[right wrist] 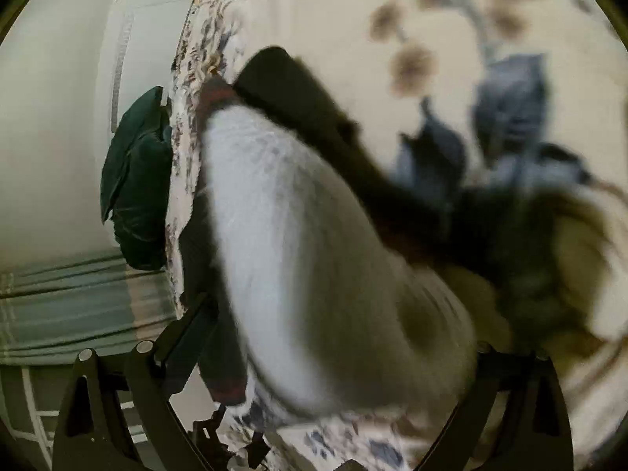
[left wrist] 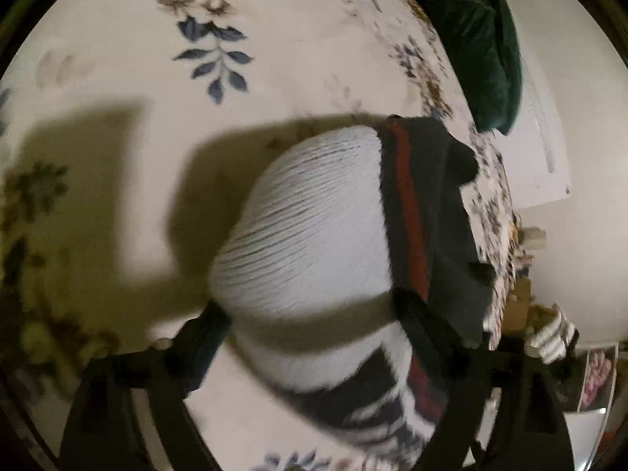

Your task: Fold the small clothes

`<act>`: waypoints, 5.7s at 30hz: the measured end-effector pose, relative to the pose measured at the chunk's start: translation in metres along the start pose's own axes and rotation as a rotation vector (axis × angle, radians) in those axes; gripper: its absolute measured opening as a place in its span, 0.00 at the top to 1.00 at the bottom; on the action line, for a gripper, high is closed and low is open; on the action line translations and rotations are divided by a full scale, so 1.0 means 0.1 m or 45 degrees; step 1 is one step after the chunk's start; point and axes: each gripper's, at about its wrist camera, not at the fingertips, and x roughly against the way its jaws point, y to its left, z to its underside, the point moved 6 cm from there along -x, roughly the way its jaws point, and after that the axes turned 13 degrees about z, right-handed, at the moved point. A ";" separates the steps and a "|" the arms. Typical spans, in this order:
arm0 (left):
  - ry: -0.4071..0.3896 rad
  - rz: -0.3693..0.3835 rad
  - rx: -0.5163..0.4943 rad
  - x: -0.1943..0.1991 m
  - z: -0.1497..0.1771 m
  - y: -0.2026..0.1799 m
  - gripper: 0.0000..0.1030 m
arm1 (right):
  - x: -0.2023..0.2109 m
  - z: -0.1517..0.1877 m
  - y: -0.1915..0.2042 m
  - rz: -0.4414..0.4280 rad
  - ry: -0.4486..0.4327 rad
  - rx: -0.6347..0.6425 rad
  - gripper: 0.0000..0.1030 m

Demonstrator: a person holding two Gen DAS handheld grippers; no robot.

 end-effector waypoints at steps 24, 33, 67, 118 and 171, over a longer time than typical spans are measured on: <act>-0.145 0.077 -0.250 1.28 0.31 -0.26 0.82 | 0.89 0.91 -0.23 0.066 0.008 0.083 0.58; 0.190 -0.170 -0.043 1.78 1.35 1.11 0.73 | 1.41 1.82 -1.81 0.353 0.211 0.026 0.52; 0.454 -0.439 -1.322 -0.27 0.95 -0.40 0.87 | -0.05 0.50 0.68 0.938 -0.133 1.016 0.96; 0.476 -0.397 -1.058 -0.38 0.25 -0.28 0.89 | 0.58 -0.22 -0.12 0.898 -0.221 0.540 0.93; 0.594 -0.382 -1.009 0.86 2.62 -0.26 0.21 | 0.82 0.12 -1.44 0.060 0.448 0.098 0.70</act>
